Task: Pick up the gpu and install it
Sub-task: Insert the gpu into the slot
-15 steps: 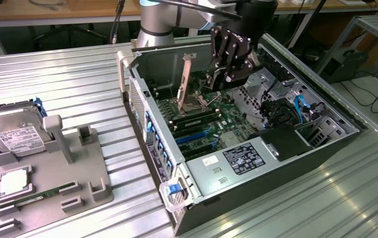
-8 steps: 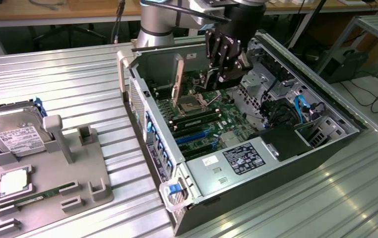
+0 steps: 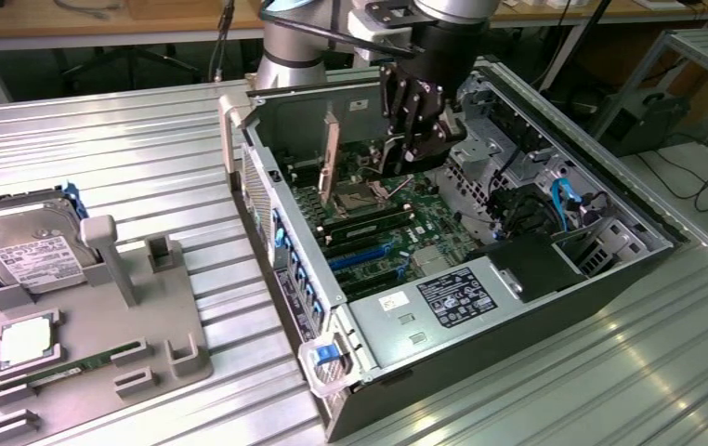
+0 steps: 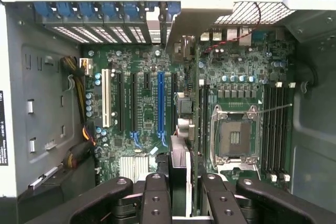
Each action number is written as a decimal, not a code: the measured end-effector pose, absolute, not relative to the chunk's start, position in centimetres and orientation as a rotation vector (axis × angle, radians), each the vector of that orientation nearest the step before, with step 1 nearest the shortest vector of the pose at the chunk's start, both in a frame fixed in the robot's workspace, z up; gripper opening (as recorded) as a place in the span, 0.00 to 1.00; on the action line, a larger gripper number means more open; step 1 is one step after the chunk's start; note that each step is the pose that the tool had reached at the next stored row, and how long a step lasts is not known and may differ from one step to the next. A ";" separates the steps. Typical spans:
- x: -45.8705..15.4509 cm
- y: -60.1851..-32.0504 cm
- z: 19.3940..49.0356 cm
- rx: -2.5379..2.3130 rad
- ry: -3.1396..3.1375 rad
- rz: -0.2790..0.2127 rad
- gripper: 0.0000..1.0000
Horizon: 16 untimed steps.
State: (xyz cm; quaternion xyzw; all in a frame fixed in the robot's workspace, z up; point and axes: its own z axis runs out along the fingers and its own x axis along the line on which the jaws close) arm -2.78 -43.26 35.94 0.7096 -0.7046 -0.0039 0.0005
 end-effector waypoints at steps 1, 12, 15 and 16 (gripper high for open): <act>-2.8 -43.3 35.7 2.227 -2.214 -0.012 0.28; -3.5 -43.4 33.7 2.216 -2.226 -0.012 0.28; -3.5 -43.6 33.1 2.193 -2.248 -0.012 0.28; -3.5 -43.9 33.0 2.193 -2.248 -0.012 0.28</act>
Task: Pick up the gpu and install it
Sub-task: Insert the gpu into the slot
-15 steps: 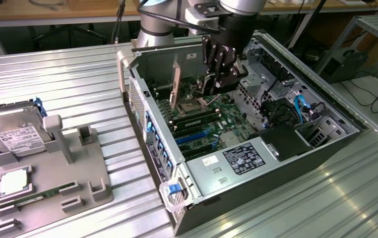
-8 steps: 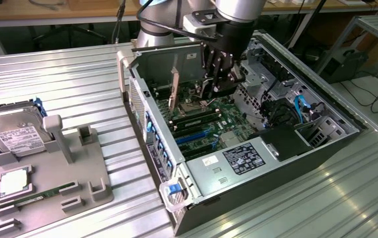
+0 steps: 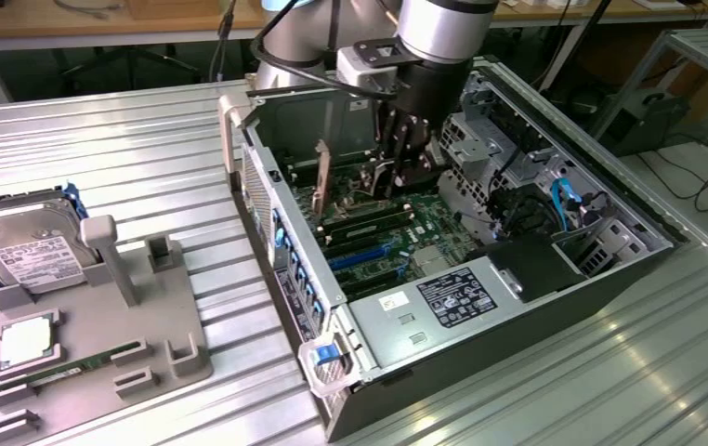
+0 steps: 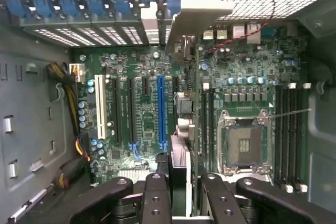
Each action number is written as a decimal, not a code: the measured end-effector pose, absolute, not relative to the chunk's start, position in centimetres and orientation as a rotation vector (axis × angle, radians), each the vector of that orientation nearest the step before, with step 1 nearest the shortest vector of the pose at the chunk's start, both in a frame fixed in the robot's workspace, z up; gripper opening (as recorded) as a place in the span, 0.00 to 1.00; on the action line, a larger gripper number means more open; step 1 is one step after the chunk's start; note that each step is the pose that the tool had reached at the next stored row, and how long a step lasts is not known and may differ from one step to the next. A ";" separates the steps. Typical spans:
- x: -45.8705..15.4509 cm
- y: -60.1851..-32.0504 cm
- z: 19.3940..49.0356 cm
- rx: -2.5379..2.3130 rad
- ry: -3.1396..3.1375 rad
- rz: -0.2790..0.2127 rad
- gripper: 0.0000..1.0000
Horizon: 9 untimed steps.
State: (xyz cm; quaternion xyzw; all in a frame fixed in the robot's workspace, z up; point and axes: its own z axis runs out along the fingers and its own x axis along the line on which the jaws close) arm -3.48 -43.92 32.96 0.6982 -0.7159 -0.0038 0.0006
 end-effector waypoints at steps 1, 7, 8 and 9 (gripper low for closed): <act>-3.5 -44.1 32.9 2.193 -2.248 -0.012 0.28; -3.5 -44.4 32.5 2.227 -2.221 -0.006 0.28; -3.6 -44.4 32.4 2.230 -2.219 -0.006 0.28; -3.7 -44.4 32.3 2.230 -2.218 -0.006 0.28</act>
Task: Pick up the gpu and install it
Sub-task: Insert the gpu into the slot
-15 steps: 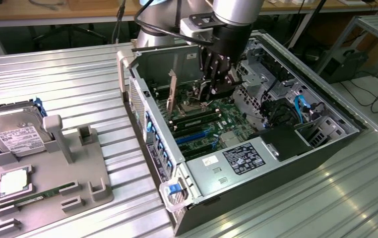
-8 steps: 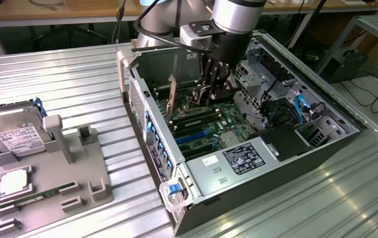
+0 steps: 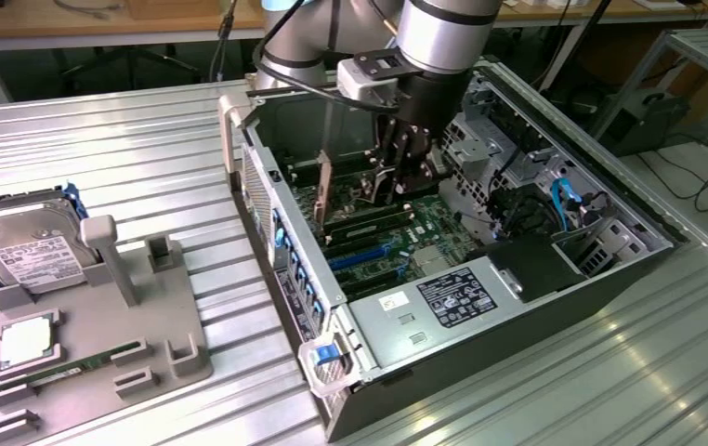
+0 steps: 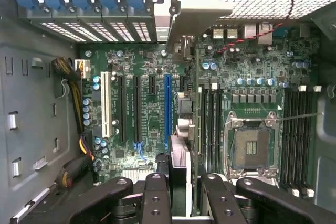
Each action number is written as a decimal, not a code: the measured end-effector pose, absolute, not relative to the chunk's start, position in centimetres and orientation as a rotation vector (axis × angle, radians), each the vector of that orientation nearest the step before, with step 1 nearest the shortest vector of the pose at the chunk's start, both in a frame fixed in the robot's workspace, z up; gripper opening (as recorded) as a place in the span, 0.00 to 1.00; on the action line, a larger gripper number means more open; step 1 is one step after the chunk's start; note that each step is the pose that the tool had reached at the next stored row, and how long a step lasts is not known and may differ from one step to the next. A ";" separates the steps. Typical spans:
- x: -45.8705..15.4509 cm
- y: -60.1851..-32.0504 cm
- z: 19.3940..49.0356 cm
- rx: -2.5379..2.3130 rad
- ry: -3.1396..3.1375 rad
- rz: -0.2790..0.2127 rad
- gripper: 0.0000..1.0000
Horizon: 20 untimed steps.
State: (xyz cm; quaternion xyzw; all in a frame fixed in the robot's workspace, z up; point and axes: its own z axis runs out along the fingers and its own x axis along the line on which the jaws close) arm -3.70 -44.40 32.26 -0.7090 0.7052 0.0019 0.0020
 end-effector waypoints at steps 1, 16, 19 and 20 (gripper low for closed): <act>-3.8 -44.4 32.1 -2.225 2.213 0.006 0.28; -4.5 -45.3 30.3 -2.225 2.211 0.005 0.28; -4.5 -45.4 30.1 -2.221 2.207 -0.004 0.28; -4.5 -45.4 30.0 -2.220 2.207 -0.005 0.28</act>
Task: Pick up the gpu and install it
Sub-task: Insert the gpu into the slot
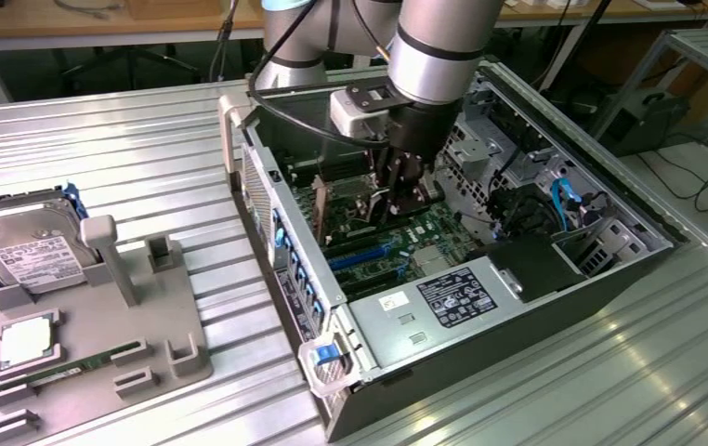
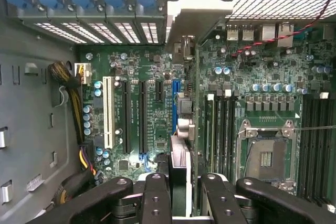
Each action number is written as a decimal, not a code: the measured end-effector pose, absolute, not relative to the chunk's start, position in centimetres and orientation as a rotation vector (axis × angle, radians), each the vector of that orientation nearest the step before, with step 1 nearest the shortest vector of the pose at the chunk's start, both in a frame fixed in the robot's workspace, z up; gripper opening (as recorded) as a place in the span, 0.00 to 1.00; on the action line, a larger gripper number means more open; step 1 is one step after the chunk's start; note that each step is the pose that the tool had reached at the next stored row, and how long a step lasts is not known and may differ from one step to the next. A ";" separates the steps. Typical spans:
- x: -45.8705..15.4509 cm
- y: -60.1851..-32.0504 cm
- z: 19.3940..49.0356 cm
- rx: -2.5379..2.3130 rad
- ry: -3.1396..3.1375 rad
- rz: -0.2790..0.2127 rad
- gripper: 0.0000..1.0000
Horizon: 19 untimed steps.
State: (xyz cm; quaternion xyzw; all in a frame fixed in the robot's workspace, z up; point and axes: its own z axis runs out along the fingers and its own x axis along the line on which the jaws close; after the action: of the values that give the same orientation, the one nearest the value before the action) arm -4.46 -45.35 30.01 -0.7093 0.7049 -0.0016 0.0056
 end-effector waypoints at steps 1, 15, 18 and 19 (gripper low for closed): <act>-4.5 -45.4 30.0 -2.220 2.207 -0.005 0.28; -5.0 -46.0 27.9 -2.200 2.226 -0.006 0.28; -5.1 -46.0 27.6 -2.197 2.229 -0.006 0.28; -5.1 -46.0 27.5 -2.195 2.229 -0.008 0.28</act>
State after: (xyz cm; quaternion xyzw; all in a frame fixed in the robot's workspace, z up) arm -5.13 -45.97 27.50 -0.7017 0.7125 -0.0025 0.0065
